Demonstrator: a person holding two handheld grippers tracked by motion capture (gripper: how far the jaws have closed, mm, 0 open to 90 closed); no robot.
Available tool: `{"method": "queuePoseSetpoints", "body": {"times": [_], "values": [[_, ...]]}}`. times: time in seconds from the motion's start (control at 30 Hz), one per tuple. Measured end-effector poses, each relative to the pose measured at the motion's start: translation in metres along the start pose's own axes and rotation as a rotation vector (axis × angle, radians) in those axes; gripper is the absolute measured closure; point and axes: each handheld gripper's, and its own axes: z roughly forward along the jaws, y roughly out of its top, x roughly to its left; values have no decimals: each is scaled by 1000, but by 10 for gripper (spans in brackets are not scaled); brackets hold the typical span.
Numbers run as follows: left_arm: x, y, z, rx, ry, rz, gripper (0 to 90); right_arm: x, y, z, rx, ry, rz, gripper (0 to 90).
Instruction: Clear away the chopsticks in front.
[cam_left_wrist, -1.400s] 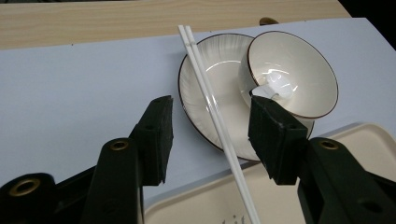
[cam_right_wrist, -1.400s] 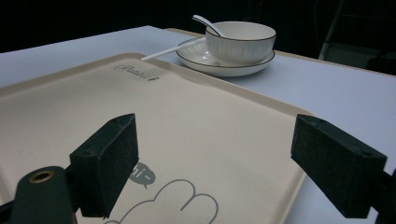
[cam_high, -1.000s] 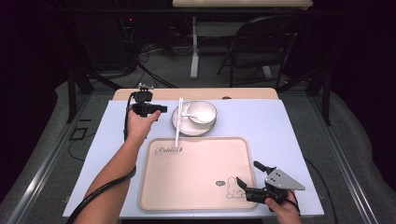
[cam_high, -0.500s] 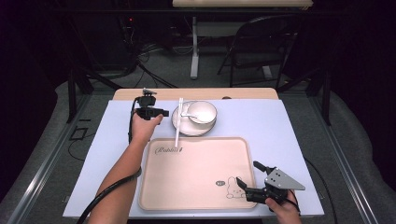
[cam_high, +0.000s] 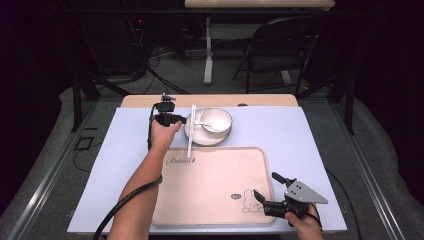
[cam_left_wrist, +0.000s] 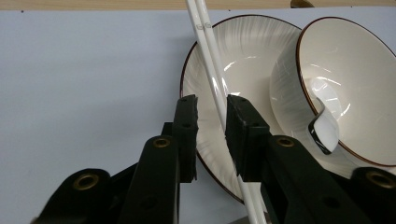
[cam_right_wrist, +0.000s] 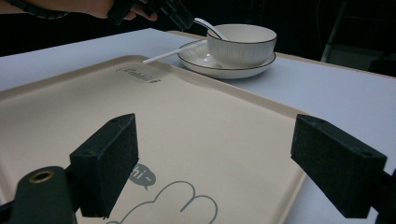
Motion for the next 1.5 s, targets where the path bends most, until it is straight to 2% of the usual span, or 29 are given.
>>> {"method": "queuePoseSetpoints", "body": {"times": [0.27,0.57,0.83,1.3,1.5], "values": [[-6,0,13,8,2,6,781,-1,0,0,-4,2,2,143],[-7,-2,24,9,2,-11,782,-1,0,0,-4,3,4,143],[-10,-2,27,5,-7,-22,796,0,0,0,-4,5,3,143],[-8,-3,33,39,-2,-39,806,0,0,-1,-4,6,3,143],[-6,-1,34,63,14,-72,814,0,0,-1,-3,7,4,143]]}}
